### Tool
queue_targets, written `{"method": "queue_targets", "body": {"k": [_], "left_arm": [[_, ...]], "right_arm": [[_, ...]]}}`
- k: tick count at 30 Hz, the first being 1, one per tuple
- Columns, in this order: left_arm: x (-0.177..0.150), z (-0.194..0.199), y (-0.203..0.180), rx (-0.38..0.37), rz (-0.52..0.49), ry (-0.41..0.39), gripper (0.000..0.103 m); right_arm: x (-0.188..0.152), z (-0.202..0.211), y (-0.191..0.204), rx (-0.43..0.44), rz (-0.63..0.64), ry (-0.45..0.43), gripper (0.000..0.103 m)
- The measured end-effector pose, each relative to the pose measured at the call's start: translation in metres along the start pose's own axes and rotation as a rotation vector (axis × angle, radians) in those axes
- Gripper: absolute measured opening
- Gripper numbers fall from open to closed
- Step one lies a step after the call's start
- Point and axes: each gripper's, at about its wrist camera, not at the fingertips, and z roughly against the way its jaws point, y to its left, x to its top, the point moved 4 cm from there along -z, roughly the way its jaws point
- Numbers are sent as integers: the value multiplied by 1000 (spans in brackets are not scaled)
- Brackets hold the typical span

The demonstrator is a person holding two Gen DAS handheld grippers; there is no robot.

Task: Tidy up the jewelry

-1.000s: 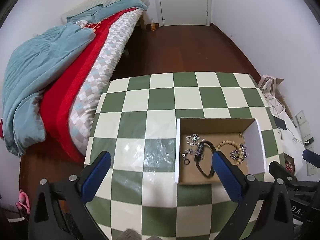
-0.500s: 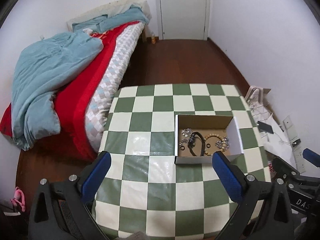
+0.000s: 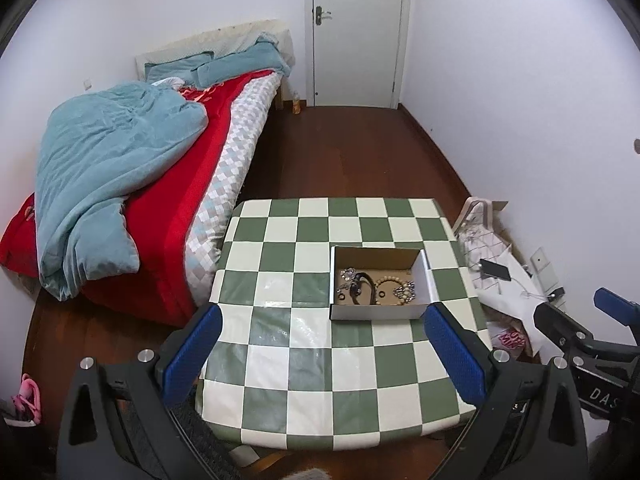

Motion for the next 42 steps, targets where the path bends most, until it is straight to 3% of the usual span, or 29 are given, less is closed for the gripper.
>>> {"method": "queue_targets", "body": {"k": [6, 12, 42], "left_arm": [[2, 21, -3, -30, 10, 25, 103], [11, 27, -2, -7, 13, 36, 103], [13, 9, 3, 55, 24, 77, 103]], "right_arm": [[4, 34, -2, -10, 13, -19, 103], [18, 55, -4, -20, 21, -42, 103], [33, 22, 4, -8, 51, 42, 103]]}}
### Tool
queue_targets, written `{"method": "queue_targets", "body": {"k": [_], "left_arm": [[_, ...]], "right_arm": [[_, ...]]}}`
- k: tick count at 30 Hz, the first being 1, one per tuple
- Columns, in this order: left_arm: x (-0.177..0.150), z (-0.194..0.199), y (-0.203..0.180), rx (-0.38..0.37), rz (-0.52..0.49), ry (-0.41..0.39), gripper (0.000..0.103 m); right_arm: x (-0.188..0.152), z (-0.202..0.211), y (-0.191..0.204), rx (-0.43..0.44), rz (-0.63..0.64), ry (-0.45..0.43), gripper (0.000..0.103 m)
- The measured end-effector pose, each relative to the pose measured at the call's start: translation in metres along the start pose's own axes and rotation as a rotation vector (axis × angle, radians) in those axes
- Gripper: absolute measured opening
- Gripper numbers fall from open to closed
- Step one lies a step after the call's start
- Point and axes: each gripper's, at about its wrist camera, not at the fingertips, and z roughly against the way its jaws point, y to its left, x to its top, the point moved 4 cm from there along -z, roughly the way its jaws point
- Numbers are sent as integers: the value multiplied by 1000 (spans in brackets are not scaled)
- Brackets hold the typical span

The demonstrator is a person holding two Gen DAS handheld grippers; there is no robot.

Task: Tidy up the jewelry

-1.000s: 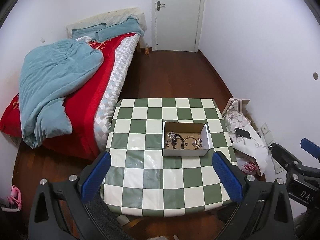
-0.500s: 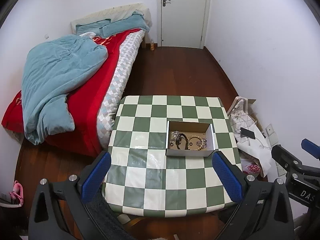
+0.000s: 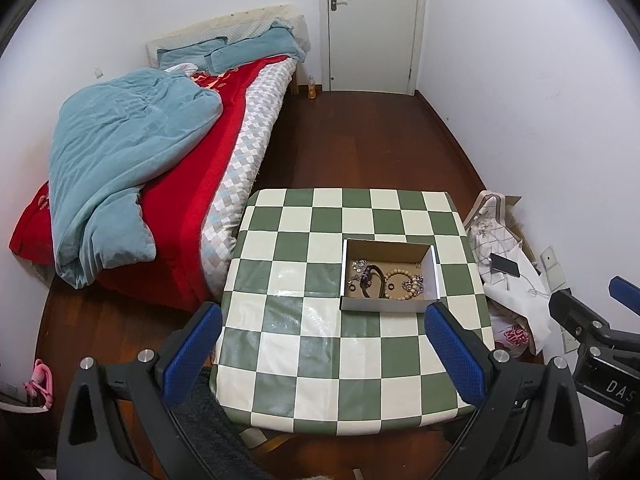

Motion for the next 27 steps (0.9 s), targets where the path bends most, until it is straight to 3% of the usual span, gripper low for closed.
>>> {"method": "queue_targets", "body": {"k": [27], "left_arm": [[1, 9, 1, 12, -9, -33, 103]], "right_arm": [[-5, 0, -2, 17, -13, -9, 103]]}}
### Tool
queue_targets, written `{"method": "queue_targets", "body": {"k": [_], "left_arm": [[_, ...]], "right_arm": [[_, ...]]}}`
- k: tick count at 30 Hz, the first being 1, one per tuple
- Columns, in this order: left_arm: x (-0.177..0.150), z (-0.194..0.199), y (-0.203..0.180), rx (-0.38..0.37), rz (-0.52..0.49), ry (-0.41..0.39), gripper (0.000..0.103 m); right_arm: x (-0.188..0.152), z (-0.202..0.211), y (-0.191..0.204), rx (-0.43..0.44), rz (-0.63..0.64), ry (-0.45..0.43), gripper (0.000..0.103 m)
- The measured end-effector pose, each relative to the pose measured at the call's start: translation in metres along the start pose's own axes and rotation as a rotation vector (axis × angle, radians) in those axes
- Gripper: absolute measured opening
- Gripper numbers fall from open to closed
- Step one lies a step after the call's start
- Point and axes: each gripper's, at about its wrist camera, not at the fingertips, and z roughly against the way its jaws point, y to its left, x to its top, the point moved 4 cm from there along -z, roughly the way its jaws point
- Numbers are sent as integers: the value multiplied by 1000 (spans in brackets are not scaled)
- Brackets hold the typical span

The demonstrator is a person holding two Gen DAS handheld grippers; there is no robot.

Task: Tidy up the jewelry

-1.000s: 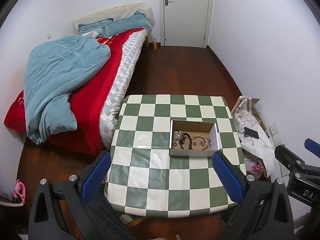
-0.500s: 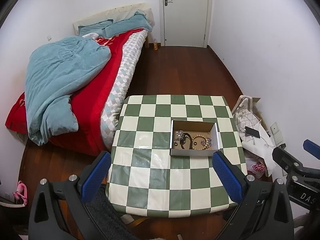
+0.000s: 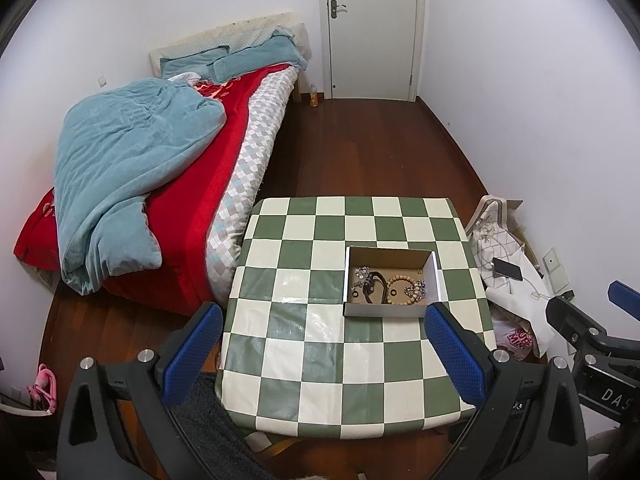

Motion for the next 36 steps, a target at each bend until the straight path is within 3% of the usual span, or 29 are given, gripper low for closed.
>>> {"method": "queue_targets", "body": {"k": [36], "left_arm": [[10, 17, -5, -19, 6, -48, 103]], "right_arm": [[11, 16, -1, -1, -10, -26, 103]]}}
